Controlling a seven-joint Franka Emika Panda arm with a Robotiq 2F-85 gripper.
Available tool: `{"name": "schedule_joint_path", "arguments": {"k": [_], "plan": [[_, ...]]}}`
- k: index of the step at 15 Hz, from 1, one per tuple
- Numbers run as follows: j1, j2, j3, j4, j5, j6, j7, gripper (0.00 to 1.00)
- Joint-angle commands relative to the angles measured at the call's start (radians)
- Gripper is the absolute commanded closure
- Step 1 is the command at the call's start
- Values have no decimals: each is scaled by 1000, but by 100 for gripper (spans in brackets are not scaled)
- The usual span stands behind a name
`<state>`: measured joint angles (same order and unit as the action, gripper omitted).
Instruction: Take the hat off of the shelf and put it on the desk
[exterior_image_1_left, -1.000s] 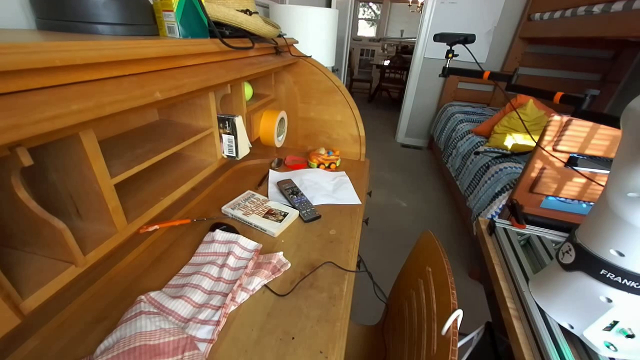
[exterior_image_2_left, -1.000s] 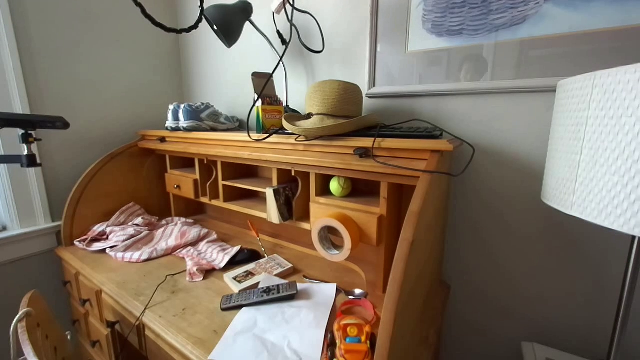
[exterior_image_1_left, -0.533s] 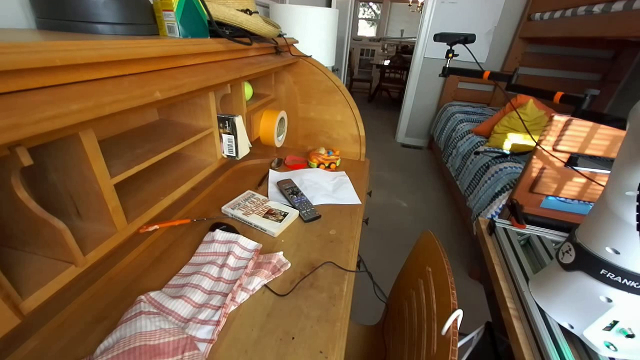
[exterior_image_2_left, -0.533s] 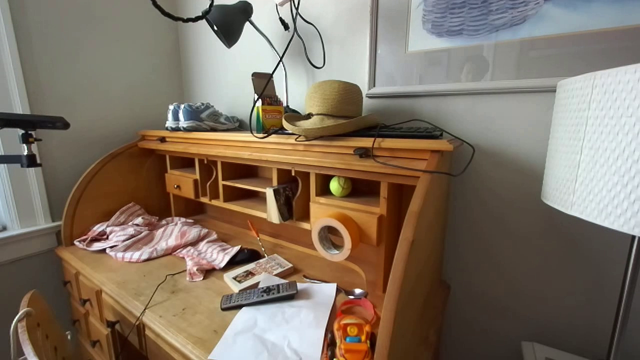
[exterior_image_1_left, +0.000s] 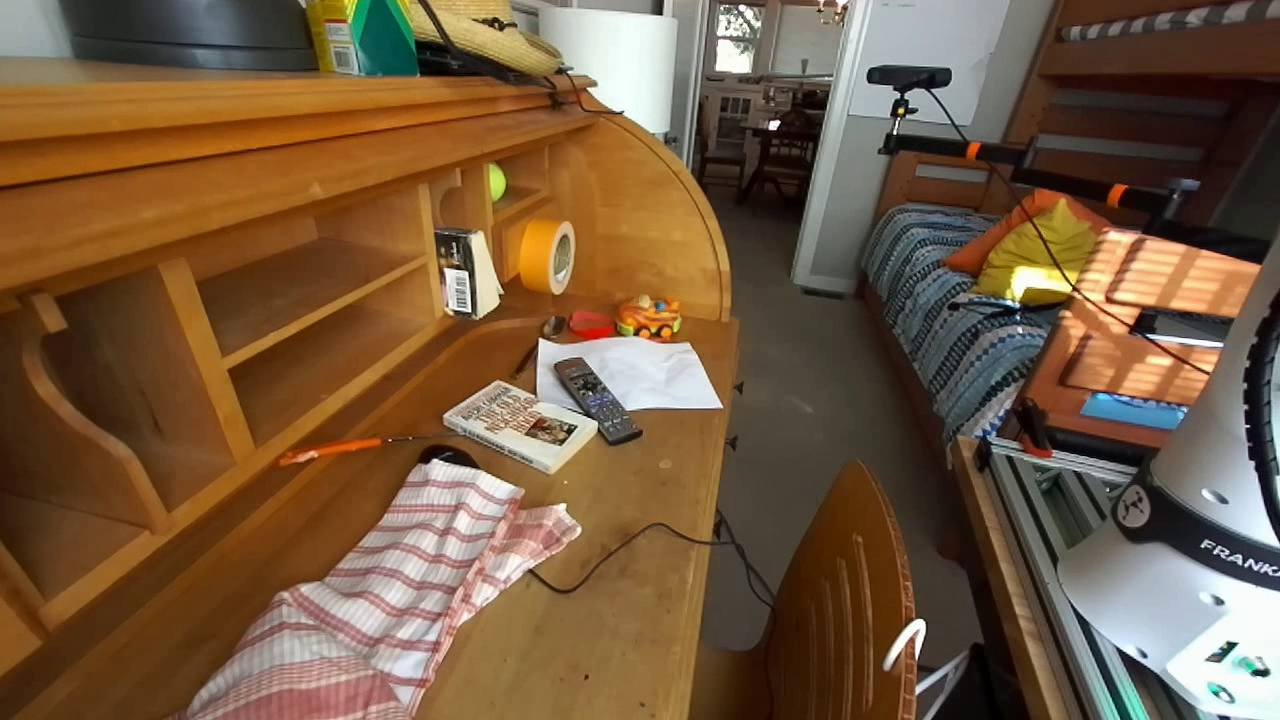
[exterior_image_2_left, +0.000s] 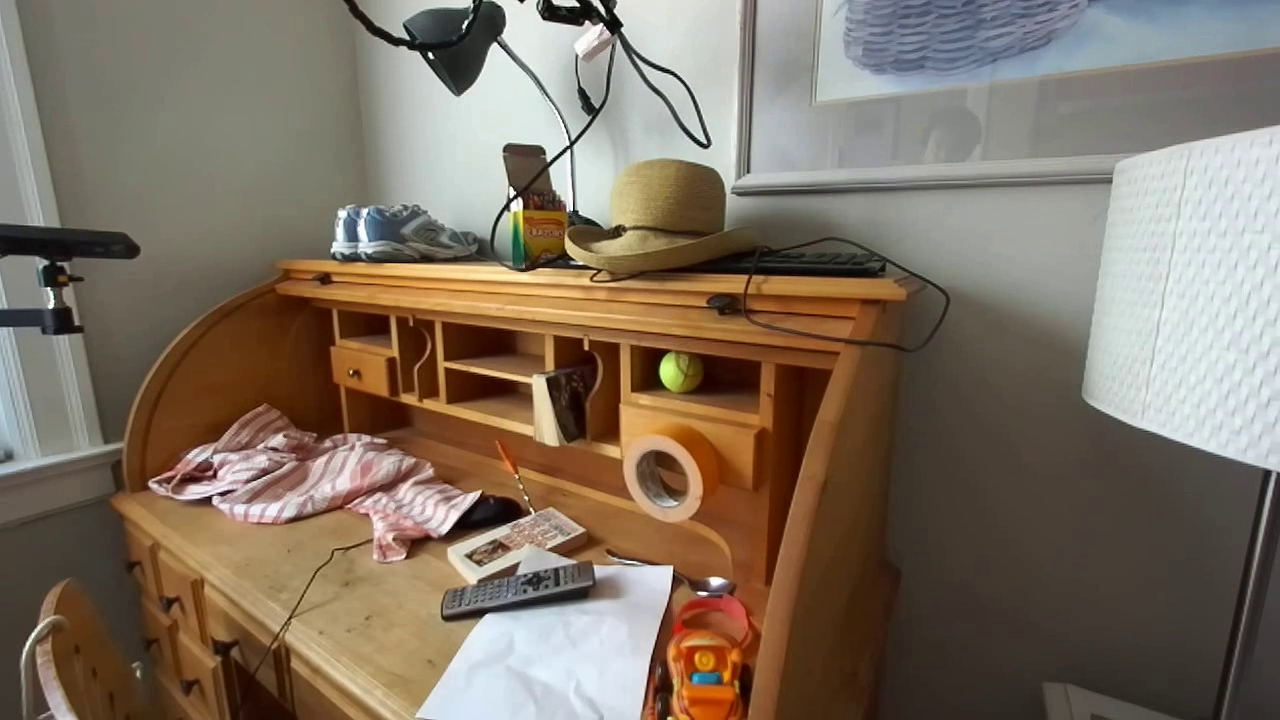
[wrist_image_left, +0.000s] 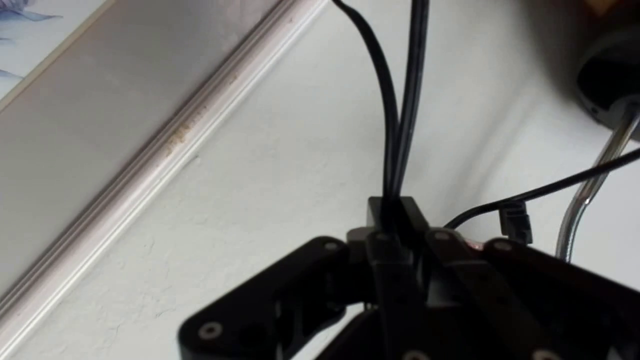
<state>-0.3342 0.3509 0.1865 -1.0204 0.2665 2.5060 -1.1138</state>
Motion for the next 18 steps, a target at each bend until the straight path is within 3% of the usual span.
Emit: {"name": "schedule_joint_path", "arguments": {"k": [1, 8, 10, 11, 14, 15, 18], "plan": [[-41, 32, 9, 43, -3, -100, -156, 98], [-37, 94, 33, 70, -26, -251, -405, 98], [16, 123, -9, 73, -111, -194, -340, 98], [-22, 78, 17, 26, -45, -209, -370, 92], [5, 104, 4, 33, -93, -192, -355, 92], [7, 107, 2, 39, -95, -192, -355, 98], [-35, 129, 84, 87, 5, -284, -537, 98]]}}
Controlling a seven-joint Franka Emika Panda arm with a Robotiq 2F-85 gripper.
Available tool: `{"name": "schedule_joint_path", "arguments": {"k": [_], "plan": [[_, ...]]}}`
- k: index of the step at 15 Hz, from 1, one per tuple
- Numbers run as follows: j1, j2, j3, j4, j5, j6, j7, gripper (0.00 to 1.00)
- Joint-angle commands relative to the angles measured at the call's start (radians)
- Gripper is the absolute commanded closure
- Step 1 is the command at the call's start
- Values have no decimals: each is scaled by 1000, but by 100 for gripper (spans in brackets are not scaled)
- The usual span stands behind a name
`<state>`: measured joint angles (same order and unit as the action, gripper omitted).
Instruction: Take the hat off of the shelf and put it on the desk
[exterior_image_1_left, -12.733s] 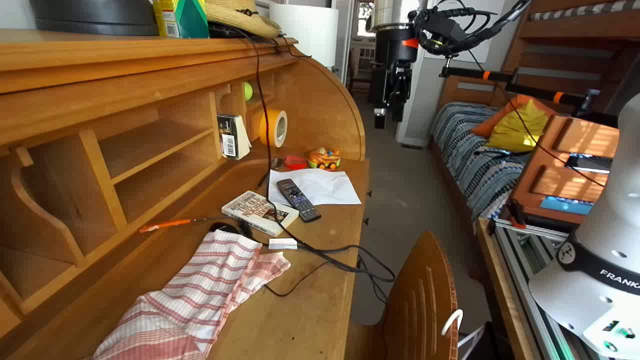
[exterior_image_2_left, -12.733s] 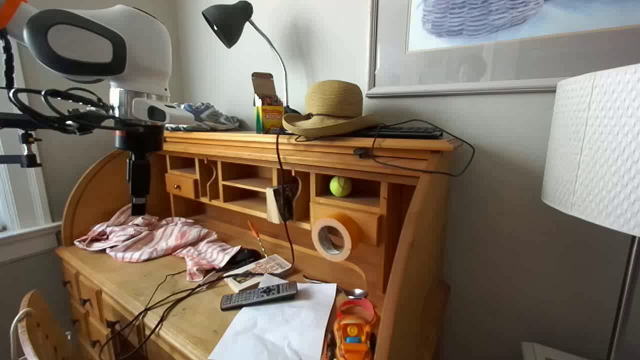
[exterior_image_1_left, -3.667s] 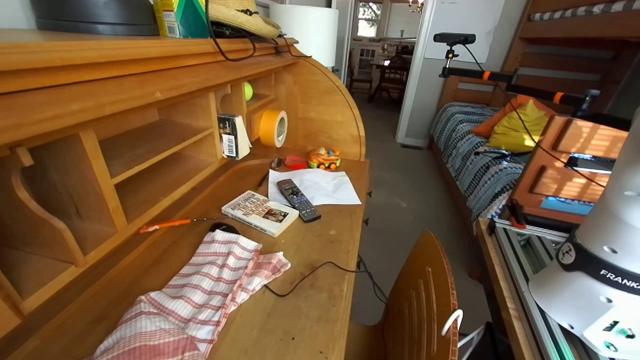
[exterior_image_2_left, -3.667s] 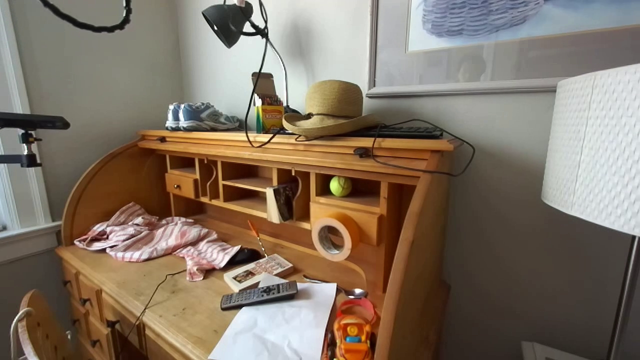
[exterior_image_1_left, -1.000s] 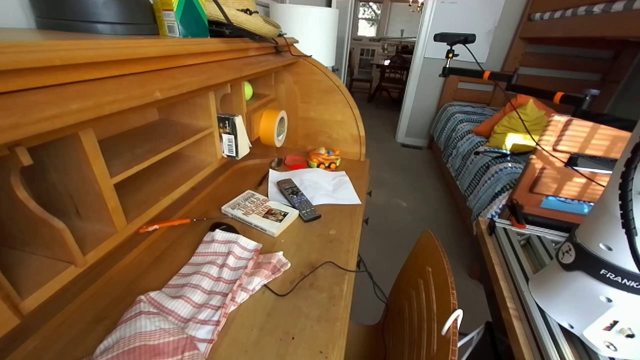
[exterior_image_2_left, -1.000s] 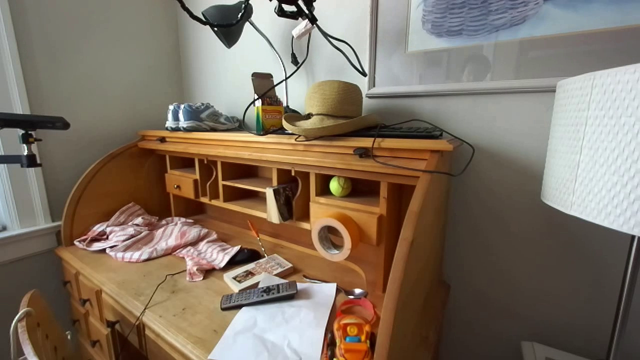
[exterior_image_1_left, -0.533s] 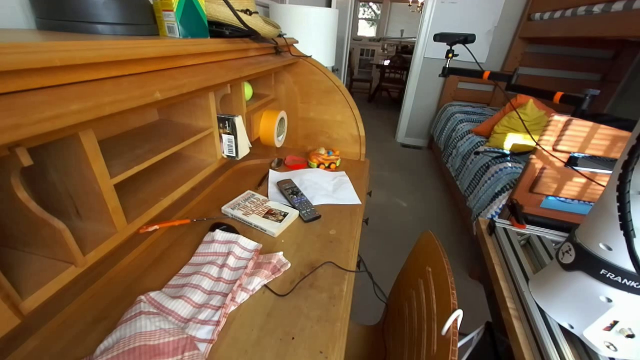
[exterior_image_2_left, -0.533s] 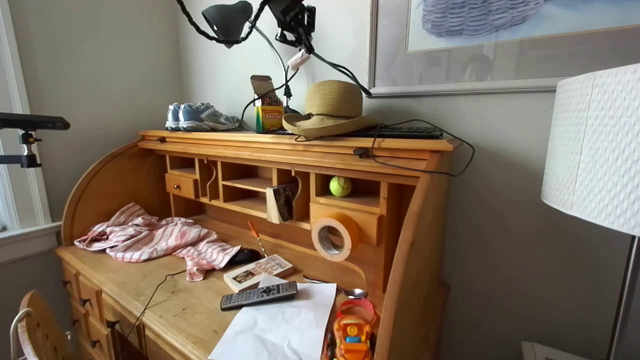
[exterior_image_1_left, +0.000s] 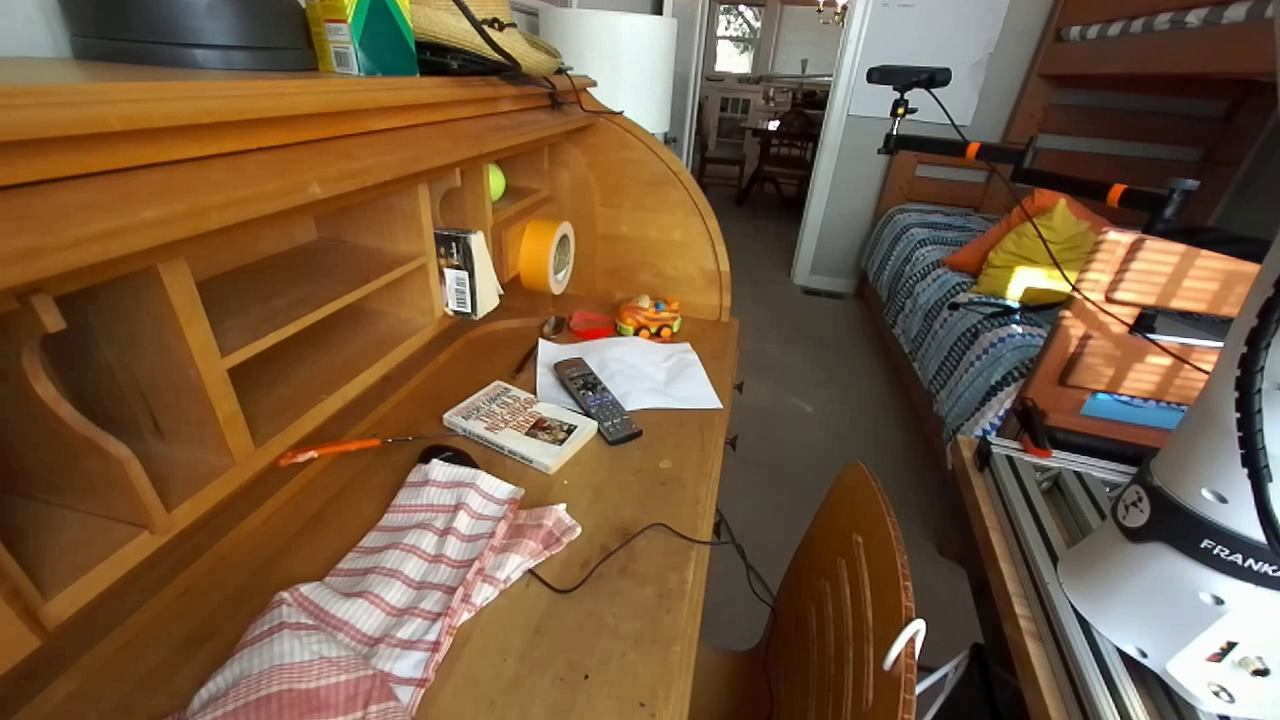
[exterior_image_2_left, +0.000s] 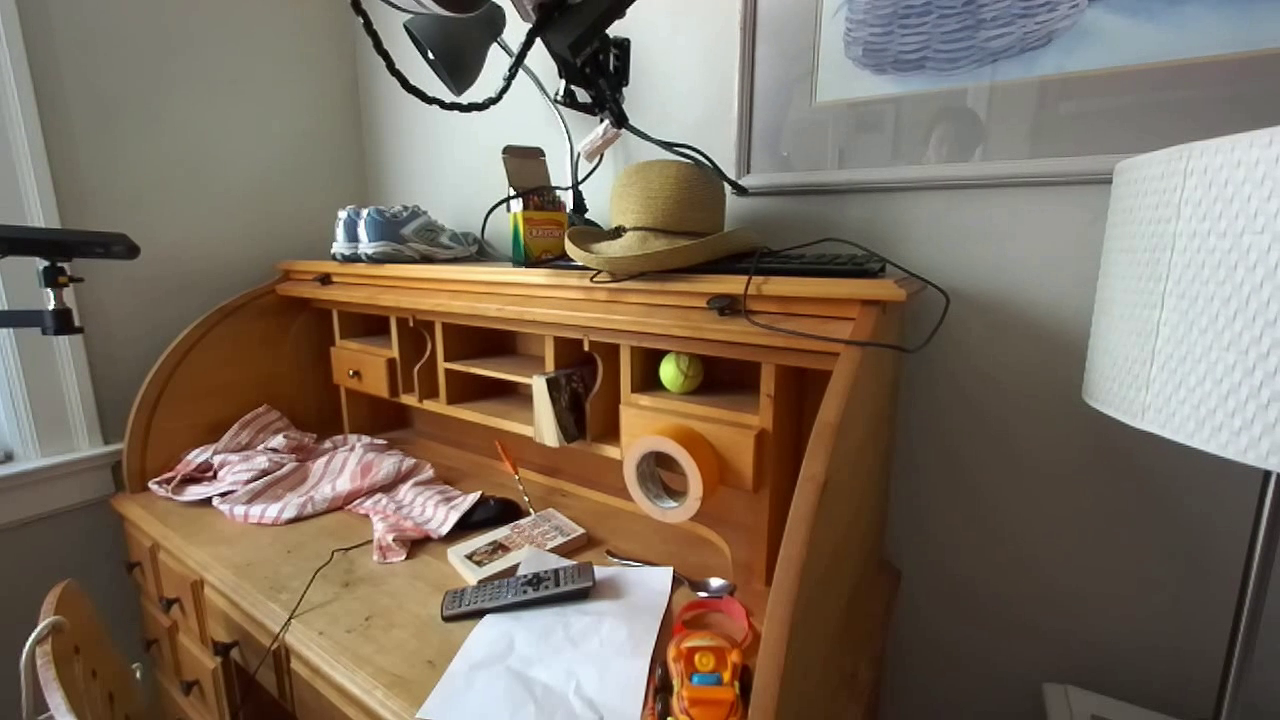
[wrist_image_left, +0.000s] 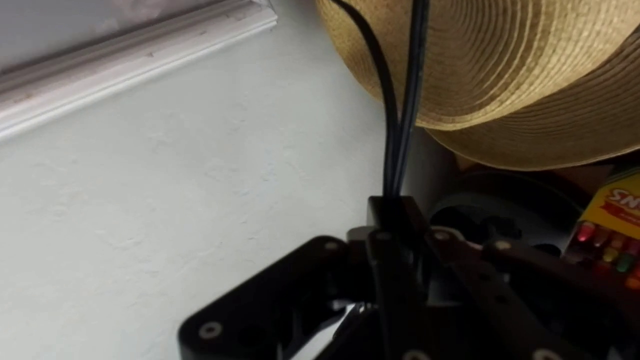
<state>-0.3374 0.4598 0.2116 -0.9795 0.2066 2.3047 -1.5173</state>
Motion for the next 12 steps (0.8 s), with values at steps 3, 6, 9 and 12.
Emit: {"name": "schedule_joint_path", "arguments": {"k": [3, 6, 9, 12], "plan": [[-56, 38, 106, 78, 117, -205, -260, 98], [-82, 76, 136, 126, 158, -308, -354, 98], [-67, 108, 109, 145, 122, -255, -322, 98], [-54, 134, 92, 152, 103, -208, -309, 98]]}}
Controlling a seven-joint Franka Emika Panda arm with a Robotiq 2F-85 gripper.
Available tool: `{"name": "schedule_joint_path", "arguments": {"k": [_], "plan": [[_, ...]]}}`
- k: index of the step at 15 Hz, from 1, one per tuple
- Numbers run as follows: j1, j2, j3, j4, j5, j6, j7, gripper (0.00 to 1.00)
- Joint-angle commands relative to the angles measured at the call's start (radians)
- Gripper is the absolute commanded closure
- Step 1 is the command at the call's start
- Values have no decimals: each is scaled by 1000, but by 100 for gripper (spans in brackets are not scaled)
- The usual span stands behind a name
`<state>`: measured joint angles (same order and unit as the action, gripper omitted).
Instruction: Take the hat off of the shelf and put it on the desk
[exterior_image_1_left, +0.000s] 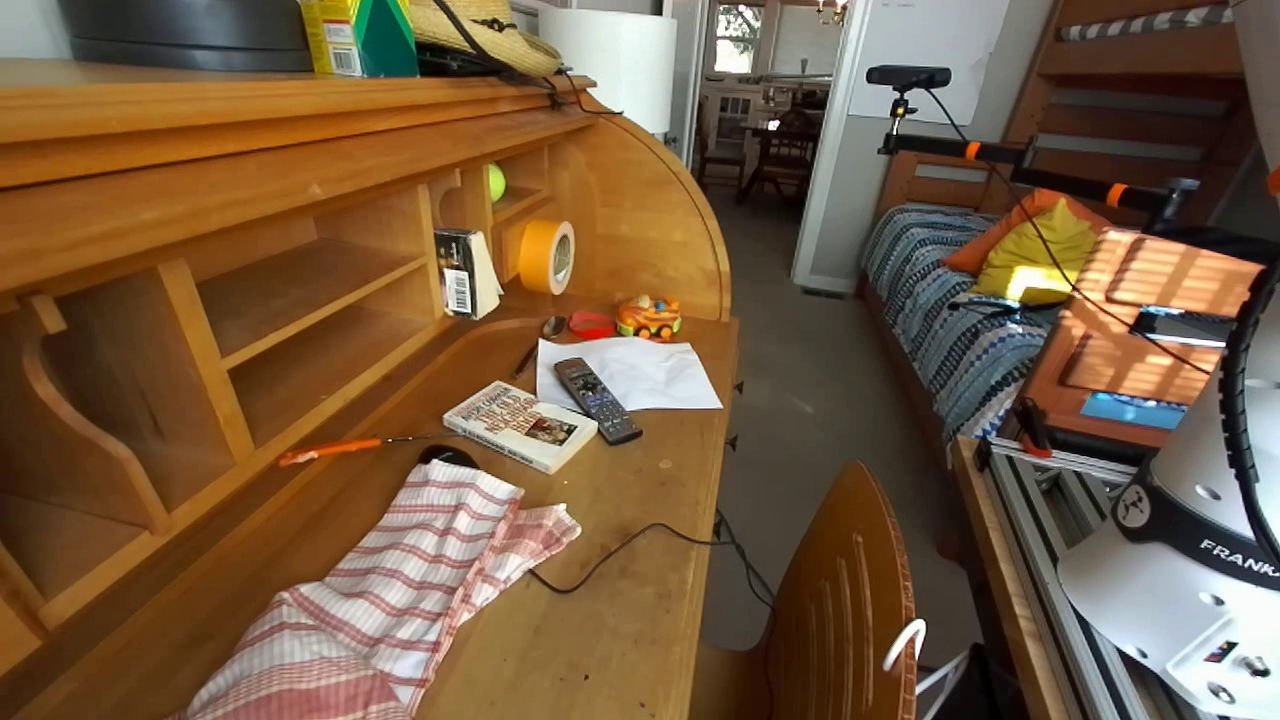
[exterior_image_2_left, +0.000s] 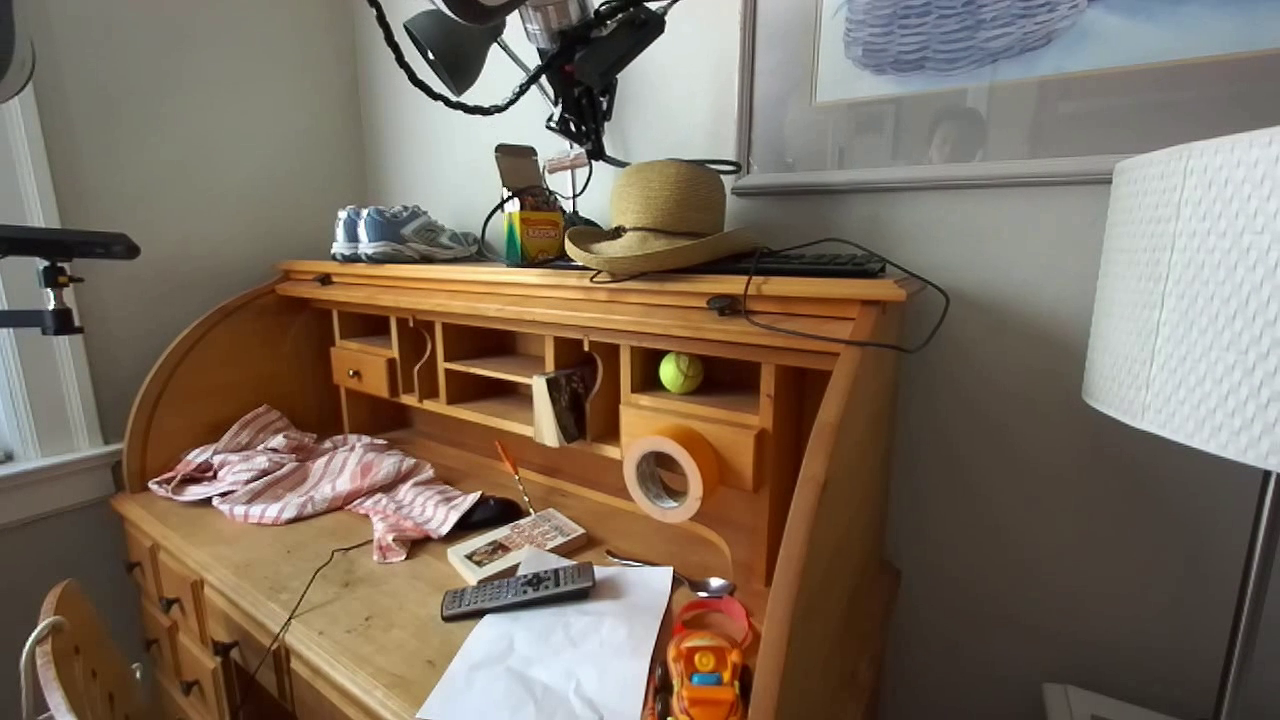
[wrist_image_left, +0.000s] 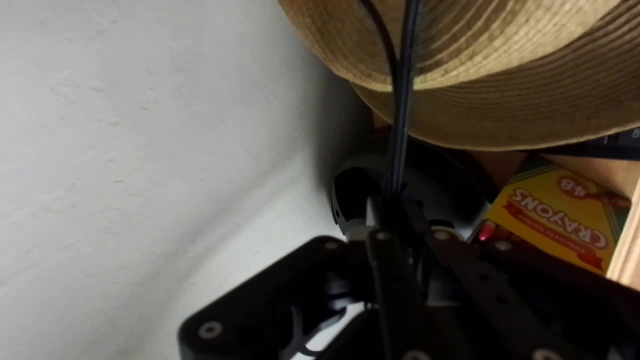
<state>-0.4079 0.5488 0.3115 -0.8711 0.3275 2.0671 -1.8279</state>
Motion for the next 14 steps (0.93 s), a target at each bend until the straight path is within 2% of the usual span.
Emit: {"name": "schedule_joint_path", "arguments": {"k": [1, 5, 14], "plan": [[21, 60, -5, 41, -16, 57, -20, 98], [42, 102, 17, 28, 5, 117, -24, 98], [75, 175, 13, 50, 9, 135, 13, 98]]}}
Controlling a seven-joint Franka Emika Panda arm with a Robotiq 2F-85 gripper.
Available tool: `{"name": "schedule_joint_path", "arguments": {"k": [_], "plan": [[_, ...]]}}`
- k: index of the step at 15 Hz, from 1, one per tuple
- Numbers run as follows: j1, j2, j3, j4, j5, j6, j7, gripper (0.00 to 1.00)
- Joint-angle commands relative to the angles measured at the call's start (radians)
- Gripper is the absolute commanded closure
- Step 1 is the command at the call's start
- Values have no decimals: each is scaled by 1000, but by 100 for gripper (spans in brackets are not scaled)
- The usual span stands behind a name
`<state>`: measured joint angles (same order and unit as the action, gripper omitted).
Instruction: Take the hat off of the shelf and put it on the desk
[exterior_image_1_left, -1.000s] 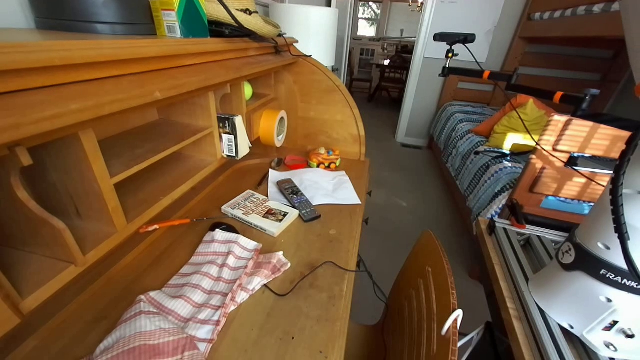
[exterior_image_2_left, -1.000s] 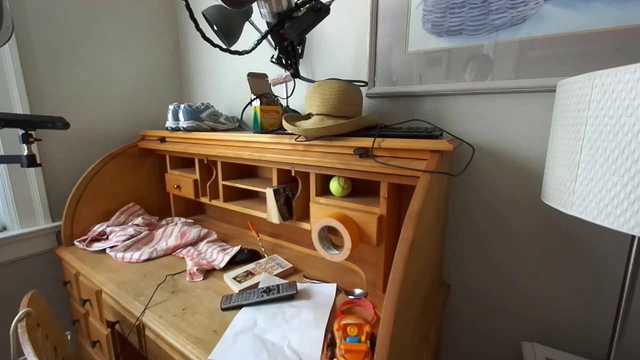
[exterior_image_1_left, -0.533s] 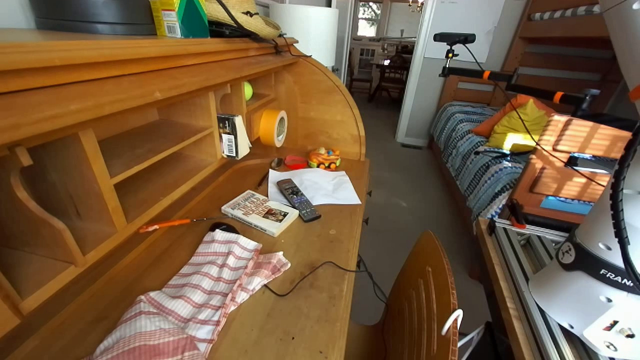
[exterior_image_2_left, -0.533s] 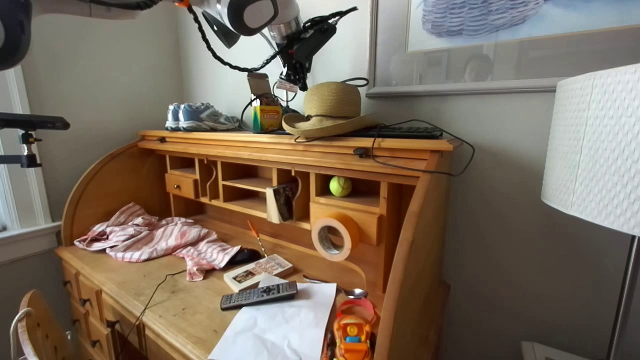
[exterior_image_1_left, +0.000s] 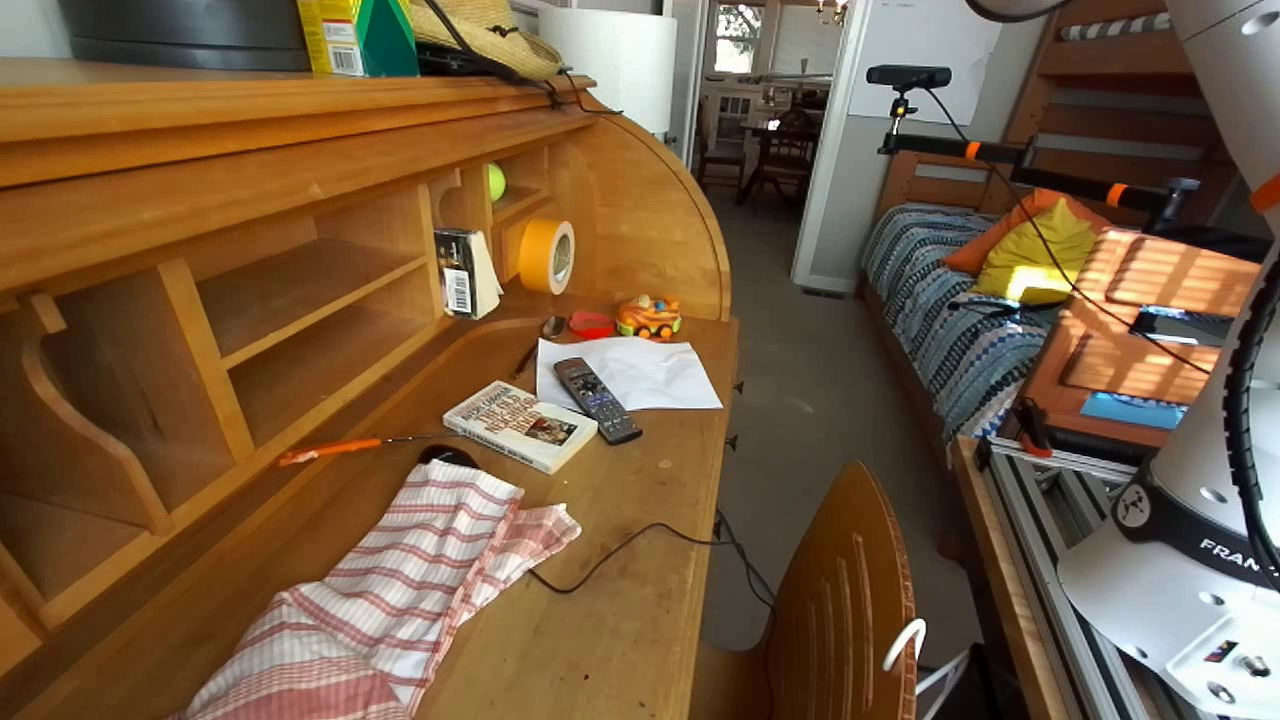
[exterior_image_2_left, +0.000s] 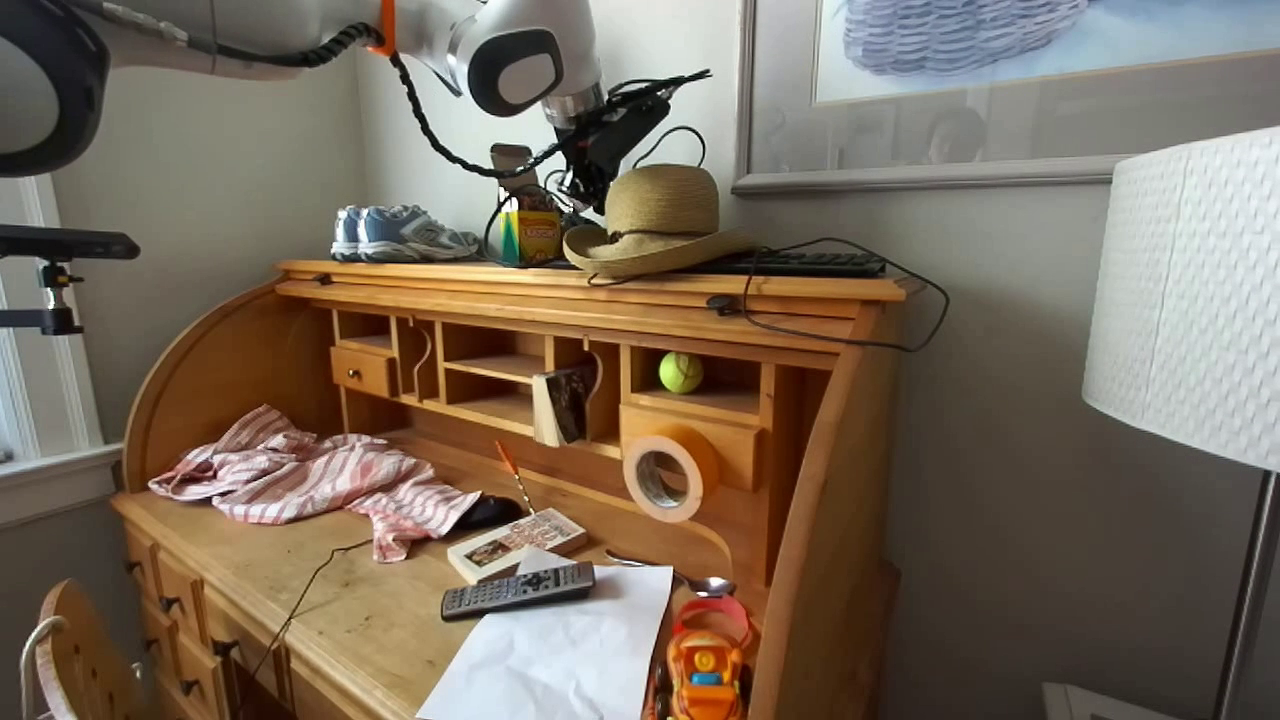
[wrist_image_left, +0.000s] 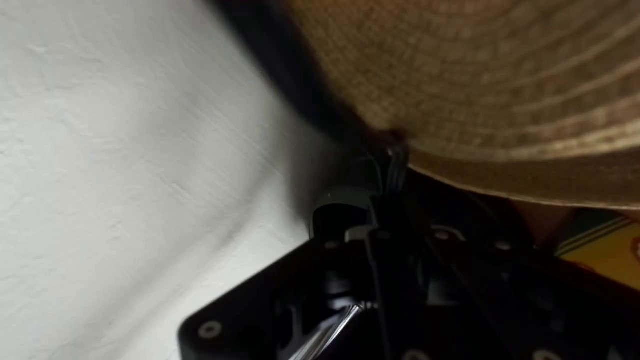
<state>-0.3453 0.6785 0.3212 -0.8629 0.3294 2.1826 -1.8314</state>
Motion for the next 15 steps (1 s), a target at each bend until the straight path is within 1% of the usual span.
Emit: {"name": "schedule_joint_path", "arguments": {"k": [1, 2, 3, 6, 8, 9, 11, 15], "plan": [[16, 51, 2, 49, 7, 19, 30, 67], [19, 56, 1, 54, 6, 24, 39, 65], [22, 56, 0, 59, 5, 28, 49, 59], [35, 46, -10, 95, -10, 13, 95, 35], [46, 32, -18, 129, -18, 9, 146, 22], [50, 24, -16, 149, -17, 11, 155, 13], [62, 8, -24, 181, -30, 8, 179, 0], [87, -24, -49, 227, -64, 16, 227, 0]]}}
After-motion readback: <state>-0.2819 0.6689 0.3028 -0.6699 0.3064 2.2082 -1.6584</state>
